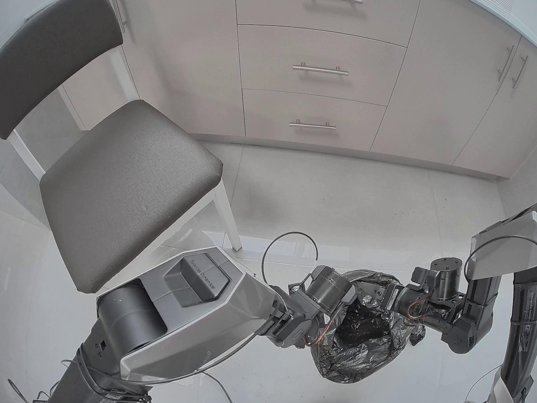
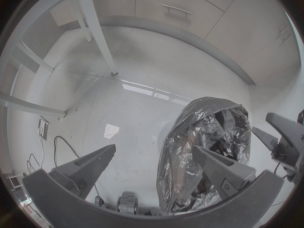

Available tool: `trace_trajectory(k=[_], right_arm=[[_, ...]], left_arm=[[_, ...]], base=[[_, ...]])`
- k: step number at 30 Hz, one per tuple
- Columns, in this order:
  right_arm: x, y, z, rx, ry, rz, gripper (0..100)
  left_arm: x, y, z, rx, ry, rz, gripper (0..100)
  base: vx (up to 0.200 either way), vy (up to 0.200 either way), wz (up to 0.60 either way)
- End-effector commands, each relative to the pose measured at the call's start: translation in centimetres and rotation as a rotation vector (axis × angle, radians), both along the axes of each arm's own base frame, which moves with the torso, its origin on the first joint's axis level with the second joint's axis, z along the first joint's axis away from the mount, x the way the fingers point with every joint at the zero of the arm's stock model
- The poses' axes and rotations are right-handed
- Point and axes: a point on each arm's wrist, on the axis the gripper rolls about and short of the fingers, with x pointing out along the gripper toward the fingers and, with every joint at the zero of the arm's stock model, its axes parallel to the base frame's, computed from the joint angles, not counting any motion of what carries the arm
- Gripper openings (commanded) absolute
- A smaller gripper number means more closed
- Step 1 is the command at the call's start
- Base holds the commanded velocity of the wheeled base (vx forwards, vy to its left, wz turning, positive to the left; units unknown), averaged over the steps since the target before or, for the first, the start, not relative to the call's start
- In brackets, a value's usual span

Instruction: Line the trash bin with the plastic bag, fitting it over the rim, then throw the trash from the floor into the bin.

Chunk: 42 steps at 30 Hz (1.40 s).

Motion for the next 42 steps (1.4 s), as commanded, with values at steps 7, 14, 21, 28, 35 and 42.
trace_trajectory(k=[7,14,21,28,35,42], right_arm=[[-2.0,1.0,4.8,0.056,-0.138,0.062,100],[-1.4,0.4,3.6,0.033,-0.103,0.040,100],[-0.2,1.1,-1.2,-0.110,-0.013,0.017,100],[0.6,1.4,-1.6,-0.242,-0.069,-0.048,100],[1.4,1.3,-1.1,-0.403,-0.146,-0.054,100],[2.3,1.6,-1.2,-0.425,-0.176,-0.053,100]], left_arm=[[-6.0,0.3,5.3,-0.126,0.093,-0.125,100],[-5.6,1.7,6.0,-0.144,0.113,-0.109,100],[-4.0,4.4,5.8,-0.188,0.074,-0.059,100],[-3.0,5.7,4.0,-0.310,0.067,-0.125,100],[-2.0,7.5,3.1,-0.401,0.094,-0.185,100],[-2.0,7.5,2.9,-0.409,0.083,-0.186,100]], base=[[0.000,0.000,0.00],[0.000,0.000,0.00],[0.000,0.000,0.00],[0.000,0.000,0.00],[0.000,0.000,0.00],[0.000,0.000,0.00]])
